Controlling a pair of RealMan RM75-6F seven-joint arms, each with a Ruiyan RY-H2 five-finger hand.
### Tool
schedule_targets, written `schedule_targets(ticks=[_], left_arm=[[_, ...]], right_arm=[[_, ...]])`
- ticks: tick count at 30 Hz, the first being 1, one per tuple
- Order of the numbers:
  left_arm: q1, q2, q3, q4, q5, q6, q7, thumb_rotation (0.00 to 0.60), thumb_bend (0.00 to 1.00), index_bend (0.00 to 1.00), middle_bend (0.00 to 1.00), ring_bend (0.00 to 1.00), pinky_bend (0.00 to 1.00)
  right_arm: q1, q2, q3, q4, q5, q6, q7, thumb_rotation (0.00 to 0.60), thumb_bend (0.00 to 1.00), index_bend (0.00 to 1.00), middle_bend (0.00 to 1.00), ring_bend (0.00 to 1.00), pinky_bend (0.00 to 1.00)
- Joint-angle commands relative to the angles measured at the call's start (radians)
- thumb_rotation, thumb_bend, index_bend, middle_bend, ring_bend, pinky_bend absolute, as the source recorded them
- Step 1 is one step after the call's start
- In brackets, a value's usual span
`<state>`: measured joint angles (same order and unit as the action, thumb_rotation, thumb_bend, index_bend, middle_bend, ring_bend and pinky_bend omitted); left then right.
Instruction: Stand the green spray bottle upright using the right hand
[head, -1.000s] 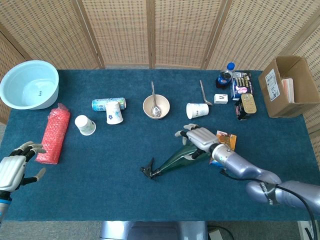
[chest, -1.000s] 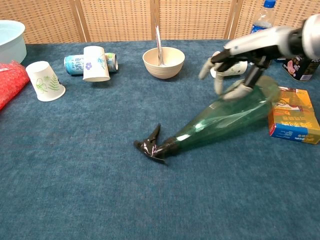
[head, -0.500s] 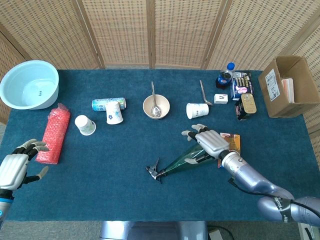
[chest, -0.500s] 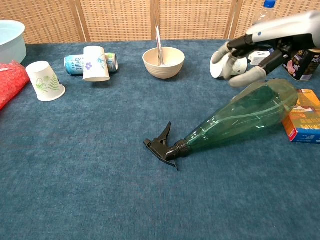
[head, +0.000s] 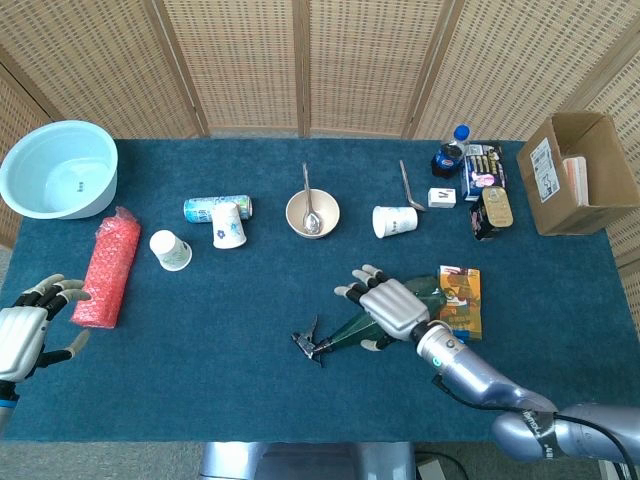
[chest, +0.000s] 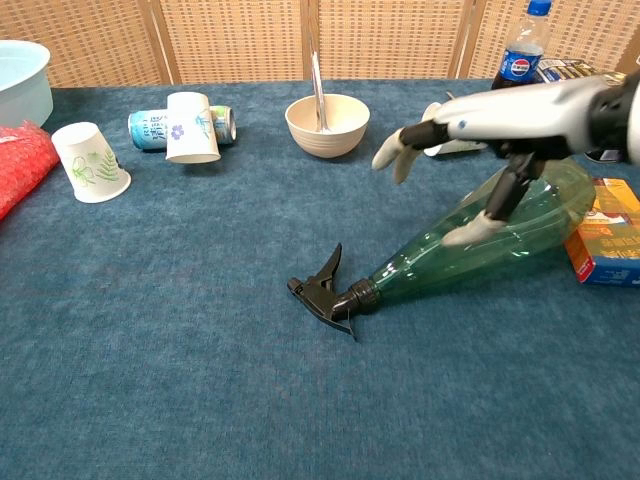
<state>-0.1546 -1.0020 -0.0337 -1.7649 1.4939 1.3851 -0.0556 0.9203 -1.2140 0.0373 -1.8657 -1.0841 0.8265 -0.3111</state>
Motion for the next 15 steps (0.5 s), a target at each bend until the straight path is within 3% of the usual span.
schedule_targets(ticks=[1, 15], left_arm=[[0.000, 0.002, 0.000, 0.003, 0.002, 0.002, -0.004, 0.600, 0.37, 0.33, 0.27, 0.17, 0.23], [0.001, 0.003, 0.004, 0.027, 0.001, -0.001, -0.034, 0.600, 0.37, 0.33, 0.27, 0.17, 0.23]], right_arm=[[0.024, -0.066, -0.010, 0.002, 0.064, 0.033, -0.124, 0.591, 0.28, 0.13, 0.22, 0.01, 0.09], [0.060, -0.175, -0.044, 0.025, 0.152, 0.106, -0.373, 0.600, 0.28, 0.18, 0.21, 0.01, 0.09]])
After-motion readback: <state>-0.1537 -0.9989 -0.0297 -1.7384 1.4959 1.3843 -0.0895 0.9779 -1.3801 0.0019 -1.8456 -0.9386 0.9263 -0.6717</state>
